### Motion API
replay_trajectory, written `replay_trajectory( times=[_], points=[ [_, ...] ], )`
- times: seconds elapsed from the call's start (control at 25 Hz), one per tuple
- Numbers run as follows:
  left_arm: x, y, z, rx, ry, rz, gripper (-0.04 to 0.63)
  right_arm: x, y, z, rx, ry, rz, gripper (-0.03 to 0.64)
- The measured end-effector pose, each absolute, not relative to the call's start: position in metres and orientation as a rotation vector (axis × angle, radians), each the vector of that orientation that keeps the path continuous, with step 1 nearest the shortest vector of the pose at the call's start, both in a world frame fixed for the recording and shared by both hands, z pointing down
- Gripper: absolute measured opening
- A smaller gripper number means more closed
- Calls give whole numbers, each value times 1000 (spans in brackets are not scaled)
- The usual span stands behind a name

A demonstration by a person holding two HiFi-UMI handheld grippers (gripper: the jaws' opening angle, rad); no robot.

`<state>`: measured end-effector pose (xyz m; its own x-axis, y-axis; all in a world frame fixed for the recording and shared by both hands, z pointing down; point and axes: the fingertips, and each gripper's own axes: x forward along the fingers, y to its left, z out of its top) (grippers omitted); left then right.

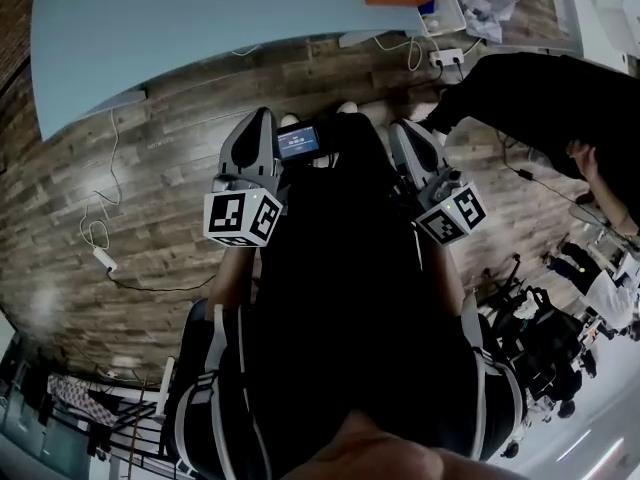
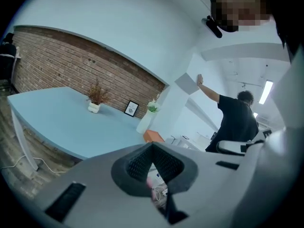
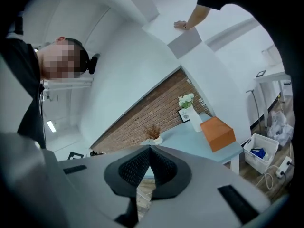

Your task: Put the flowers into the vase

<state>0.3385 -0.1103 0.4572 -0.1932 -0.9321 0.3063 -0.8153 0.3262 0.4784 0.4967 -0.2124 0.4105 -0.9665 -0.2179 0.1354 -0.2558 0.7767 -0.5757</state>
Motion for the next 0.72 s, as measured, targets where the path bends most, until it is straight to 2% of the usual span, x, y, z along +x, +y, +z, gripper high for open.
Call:
replay_trajectory(
  times=[0.28, 0.48, 0.72],
  points=[
    [409, -127, 432, 1595, -2058, -329, 37, 535, -180, 414, 310, -2916, 695, 17],
    [448, -141, 423, 1610, -2107, -278, 37, 557, -179, 414, 239, -2953, 390, 17],
    [544, -160, 412, 1655, -2130, -164, 37, 618, -184, 412, 161, -2991, 448, 17]
  ],
)
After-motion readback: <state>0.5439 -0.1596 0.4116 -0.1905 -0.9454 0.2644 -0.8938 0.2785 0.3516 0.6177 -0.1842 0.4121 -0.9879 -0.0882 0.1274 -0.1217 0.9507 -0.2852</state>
